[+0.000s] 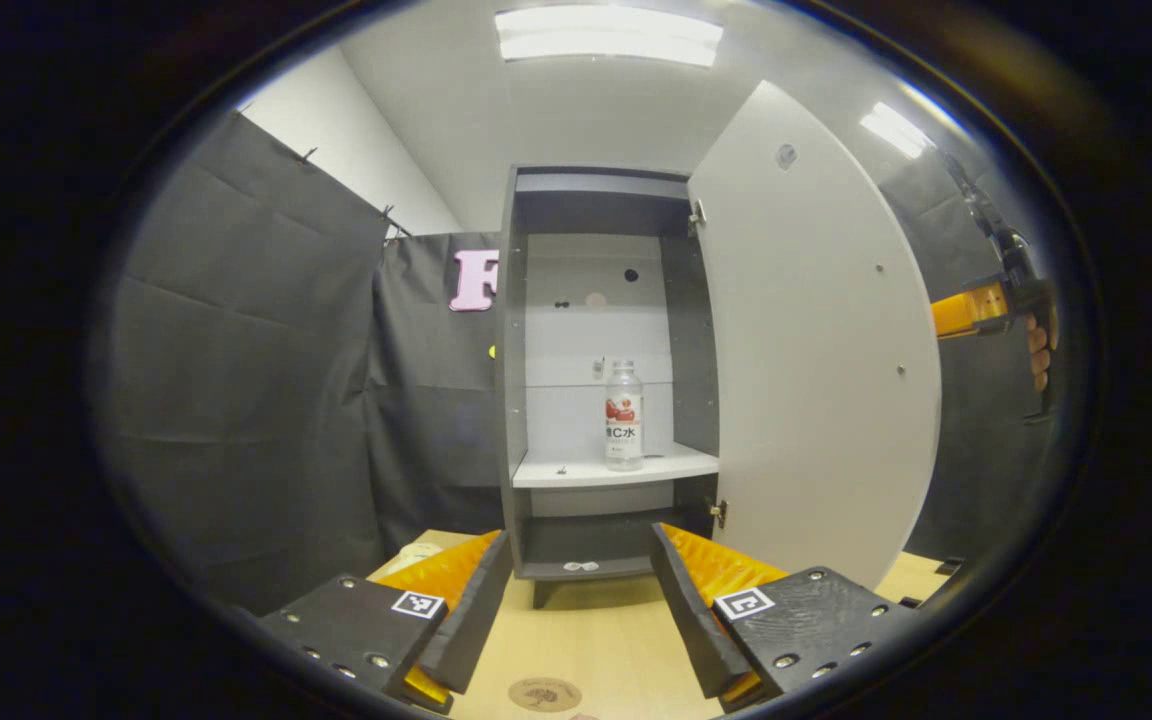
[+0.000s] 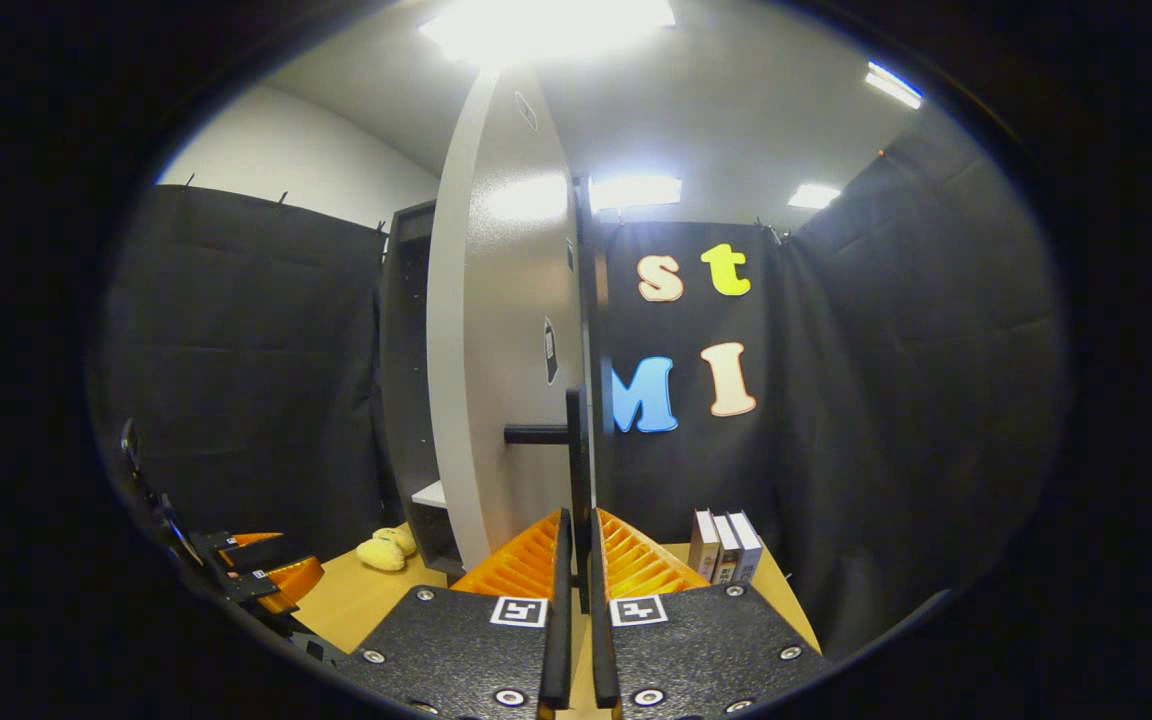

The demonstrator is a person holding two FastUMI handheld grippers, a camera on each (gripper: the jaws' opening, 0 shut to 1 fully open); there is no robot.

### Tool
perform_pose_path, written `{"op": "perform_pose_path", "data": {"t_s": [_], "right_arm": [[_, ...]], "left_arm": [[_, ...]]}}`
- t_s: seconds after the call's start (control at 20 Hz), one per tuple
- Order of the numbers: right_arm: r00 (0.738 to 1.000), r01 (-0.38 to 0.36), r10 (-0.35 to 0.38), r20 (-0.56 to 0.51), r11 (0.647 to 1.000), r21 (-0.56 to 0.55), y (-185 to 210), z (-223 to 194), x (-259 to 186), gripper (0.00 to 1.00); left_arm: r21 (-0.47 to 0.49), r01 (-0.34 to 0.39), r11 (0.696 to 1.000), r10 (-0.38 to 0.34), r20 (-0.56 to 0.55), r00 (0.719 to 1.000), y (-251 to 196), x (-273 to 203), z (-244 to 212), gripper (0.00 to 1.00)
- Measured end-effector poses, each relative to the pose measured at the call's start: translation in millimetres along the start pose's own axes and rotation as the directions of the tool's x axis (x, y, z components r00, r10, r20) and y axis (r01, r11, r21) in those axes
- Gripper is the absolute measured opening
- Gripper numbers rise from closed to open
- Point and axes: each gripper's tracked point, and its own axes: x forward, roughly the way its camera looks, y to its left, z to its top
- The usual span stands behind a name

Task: Open the cabinet door with the right hand, grasp the bottle in the cabinet with the left hand and place it on the coaster, then close the cabinet door with the right hand.

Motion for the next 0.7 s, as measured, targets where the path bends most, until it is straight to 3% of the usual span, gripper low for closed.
{"op": "perform_pose_path", "data": {"t_s": [0.2, 0.35, 0.6, 0.65, 0.7], "right_arm": [[0.995, -0.094, 0.095, -0.007, 0.992, 0.085, 22.1, -3.7, -5.9, 0.08], [0.994, -0.109, 0.11, 0.0, 0.99, 0.084, 16.1, -3.4, -10.0, 0.08], [0.997, 0.07, -0.071, 0.029, 0.997, 0.026, -41.1, -11.9, -23.1, 0.07], [0.995, 0.091, -0.091, 0.028, 0.995, 0.028, -48.3, -16.4, -27.0, 0.14], [0.992, 0.118, -0.119, 0.029, 0.993, 0.023, -58.1, -21.5, -32.4, 0.4]], "left_arm": [[0.015, -0.006, 1.0, 0.006, 0.014, 1.0, -15.0, 13.3, 9.5, 0.85], [0.035, -0.012, 0.999, 0.011, 0.032, 0.999, -24.9, 25.4, 21.9, 0.81], [0.051, 0.033, 0.998, -0.035, 0.041, 0.999, -50.1, 58.7, 44.3, 0.82], [0.049, 0.043, 0.998, -0.046, 0.041, 0.998, -54.2, 68.8, 48.0, 0.82], [0.051, 0.05, 0.997, -0.052, 0.042, 0.998, -55.7, 79.8, 50.7, 0.82]]}}
